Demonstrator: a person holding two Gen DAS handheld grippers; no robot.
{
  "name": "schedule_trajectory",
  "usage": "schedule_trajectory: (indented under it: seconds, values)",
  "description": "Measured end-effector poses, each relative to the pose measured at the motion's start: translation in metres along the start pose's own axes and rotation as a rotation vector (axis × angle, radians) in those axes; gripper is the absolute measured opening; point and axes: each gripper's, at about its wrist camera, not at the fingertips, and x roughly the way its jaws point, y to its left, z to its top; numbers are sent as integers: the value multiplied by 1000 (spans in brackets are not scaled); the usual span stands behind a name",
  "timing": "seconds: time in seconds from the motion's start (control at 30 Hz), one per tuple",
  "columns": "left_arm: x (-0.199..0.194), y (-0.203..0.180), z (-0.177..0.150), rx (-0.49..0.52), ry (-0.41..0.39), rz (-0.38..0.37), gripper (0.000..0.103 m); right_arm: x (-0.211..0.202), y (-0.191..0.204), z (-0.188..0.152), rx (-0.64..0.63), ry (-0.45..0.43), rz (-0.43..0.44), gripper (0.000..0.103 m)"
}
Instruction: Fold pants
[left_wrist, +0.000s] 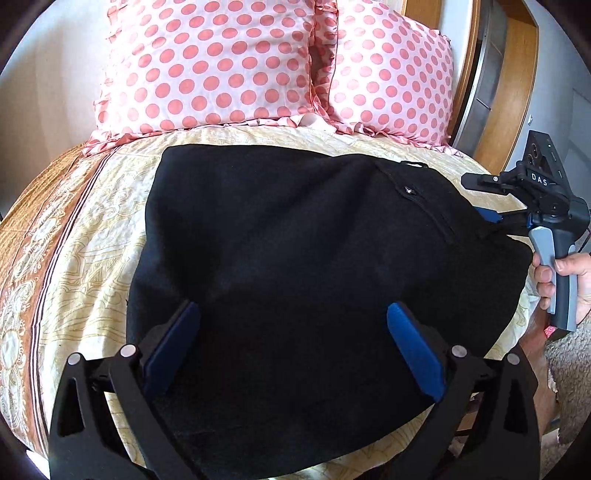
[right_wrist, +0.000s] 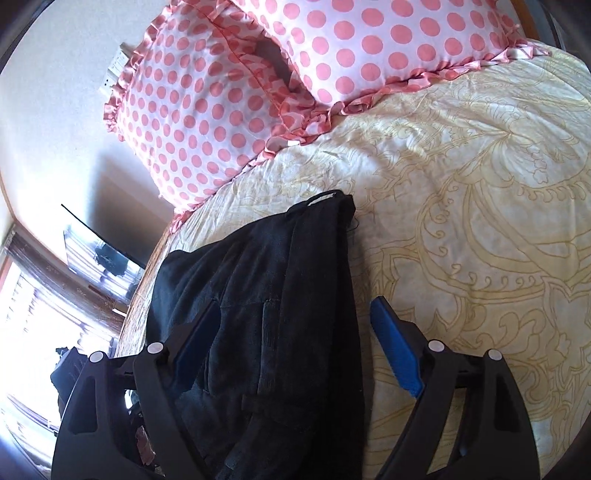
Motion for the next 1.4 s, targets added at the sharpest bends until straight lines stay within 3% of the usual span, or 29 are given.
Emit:
schedule_trajectory:
  seconds: [0.17,0.27,0.37,0.47,0.57,0.6,0.77,0.93,1.1,1.27,1.4]
  values:
    - [0,-1,0,2,0,3,101,9,3,-4,-20,30,15,85]
    - [0,-2,0,2,0,5,101,12,15,-6,-47,54,85,84]
    - [1,-2,1,2,0,8,101,11,31,-8,-121,54,31,84]
    - [1,-2,1,0,1,4,101,14,13,-5,-35,63,12,83]
    - [1,-2,1,-2,0,2,101,13,8,-7,-25,53,12,77]
    - [1,-1,1,-2,0,3,101,14,9,-8,-31,63,20,69]
    - [1,-1,1,1,-1,6,101,9,15,-8,-38,54,113,66]
    - [1,-1,1,-1,-2,5,101,17,3,-7,5,73,56,60]
    - [1,-1,2,2,-3,9,101,15,7,-8,-11,59,70,25]
    - [1,-1,2,8,-5,17,101,2,39,-5,-110,6,120,21]
    - [-1,-1,2,5,-4,12,101,3,60,-7,-200,0,83,21]
